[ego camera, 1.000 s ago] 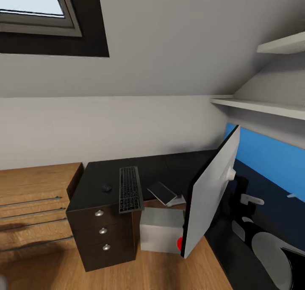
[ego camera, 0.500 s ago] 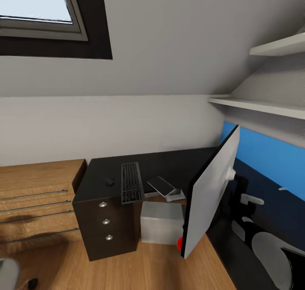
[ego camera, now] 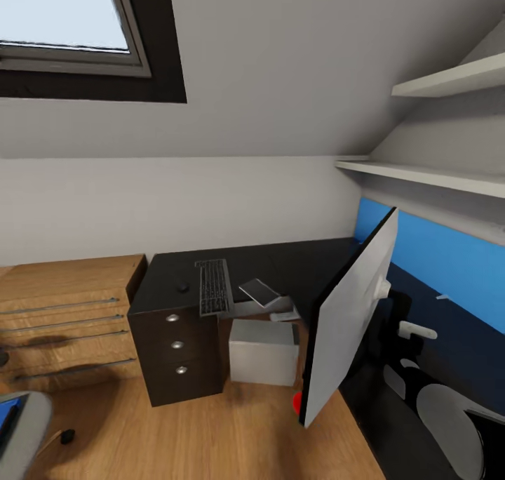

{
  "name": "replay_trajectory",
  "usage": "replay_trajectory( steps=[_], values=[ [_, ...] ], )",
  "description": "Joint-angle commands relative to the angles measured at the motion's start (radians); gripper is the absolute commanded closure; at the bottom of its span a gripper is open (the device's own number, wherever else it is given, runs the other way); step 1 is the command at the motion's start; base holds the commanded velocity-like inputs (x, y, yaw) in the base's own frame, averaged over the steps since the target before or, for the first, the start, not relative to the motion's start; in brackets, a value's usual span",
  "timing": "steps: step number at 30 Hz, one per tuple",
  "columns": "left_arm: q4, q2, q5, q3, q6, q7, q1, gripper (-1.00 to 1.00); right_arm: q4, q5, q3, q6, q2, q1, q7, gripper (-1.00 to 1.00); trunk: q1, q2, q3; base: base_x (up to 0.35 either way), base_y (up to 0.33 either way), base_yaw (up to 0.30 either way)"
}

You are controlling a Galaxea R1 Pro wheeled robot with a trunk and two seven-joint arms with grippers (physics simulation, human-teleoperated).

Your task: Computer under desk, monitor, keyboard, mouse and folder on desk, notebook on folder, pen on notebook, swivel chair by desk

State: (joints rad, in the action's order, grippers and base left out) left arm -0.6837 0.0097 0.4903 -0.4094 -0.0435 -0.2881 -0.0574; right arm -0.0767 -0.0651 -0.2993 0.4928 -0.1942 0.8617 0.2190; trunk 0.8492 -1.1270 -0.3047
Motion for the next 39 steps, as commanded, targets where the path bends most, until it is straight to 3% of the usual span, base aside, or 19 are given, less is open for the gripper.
replay_trajectory(
  steps=[1,11,25,39],
  values=[
    [0.0,0.001,0.01,-0.007,-0.004,-0.008,-0.001,-1.0,0.0,-0.01,0.002,0.003,0.0,0.002,0.004,1.0,-0.001,-0.001,-0.001,-0.286,-0.209,0.006],
    [0.0,0.001,0.01,-0.007,-0.006,-0.008,-0.001,-1.0,-0.001,-0.01,0.002,0.003,0.002,0.002,0.005,1.0,-0.001,-0.001,-0.001,-0.285,-0.207,0.032],
    [0.0,0.001,0.01,-0.006,-0.005,-0.008,-0.001,-1.0,0.003,-0.01,0.002,0.003,0.002,0.001,0.005,1.0,-0.001,-0.001,-0.001,-0.286,-0.19,0.197],
    [0.0,0.001,0.009,-0.006,-0.006,-0.008,-0.001,-1.0,0.002,-0.01,0.002,0.003,0.002,0.002,0.005,1.0,-0.001,-0.001,-0.001,-0.288,-0.188,0.014]
  ],
)
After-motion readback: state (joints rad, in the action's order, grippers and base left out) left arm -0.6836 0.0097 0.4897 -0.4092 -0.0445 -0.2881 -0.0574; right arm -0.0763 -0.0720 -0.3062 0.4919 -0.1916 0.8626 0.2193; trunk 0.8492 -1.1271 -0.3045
